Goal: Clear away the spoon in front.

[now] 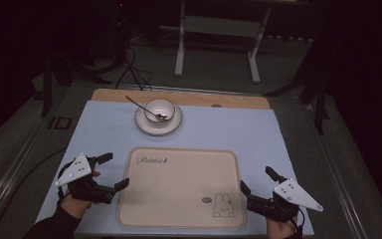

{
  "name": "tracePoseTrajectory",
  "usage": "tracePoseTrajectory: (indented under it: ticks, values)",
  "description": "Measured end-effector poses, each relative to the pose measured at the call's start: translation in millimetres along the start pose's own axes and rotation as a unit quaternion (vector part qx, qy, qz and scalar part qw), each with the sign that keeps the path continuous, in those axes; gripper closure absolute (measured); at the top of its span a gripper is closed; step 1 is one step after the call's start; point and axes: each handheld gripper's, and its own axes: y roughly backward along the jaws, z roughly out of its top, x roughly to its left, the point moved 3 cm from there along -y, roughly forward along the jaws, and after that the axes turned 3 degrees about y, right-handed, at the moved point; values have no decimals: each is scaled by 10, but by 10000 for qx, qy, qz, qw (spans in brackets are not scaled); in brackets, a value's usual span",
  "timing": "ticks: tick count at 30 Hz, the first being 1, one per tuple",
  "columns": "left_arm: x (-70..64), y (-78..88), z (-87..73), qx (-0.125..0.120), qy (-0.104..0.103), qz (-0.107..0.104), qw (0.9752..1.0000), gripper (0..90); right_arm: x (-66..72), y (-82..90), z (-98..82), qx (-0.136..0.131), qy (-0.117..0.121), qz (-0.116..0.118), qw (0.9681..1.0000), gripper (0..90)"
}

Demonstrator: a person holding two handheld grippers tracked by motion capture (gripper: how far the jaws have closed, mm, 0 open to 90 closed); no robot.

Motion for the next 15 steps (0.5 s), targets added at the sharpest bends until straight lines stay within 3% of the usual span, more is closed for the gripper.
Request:
tracePoseTrajectory:
  ticks: [6, 8, 15]
  values:
    - [7, 25, 26, 171, 33, -14, 9998, 2, 34, -16, -8, 92, 132, 21, 9999, 109]
    - [-22, 26, 33, 223, -100, 85, 9997, 2, 46, -21, -12, 109, 140, 59, 9998, 109]
    - [-101, -20, 54, 388, -230, -131, 9989, 1, 92, -9, 5, 7, 258, 60, 9996, 109]
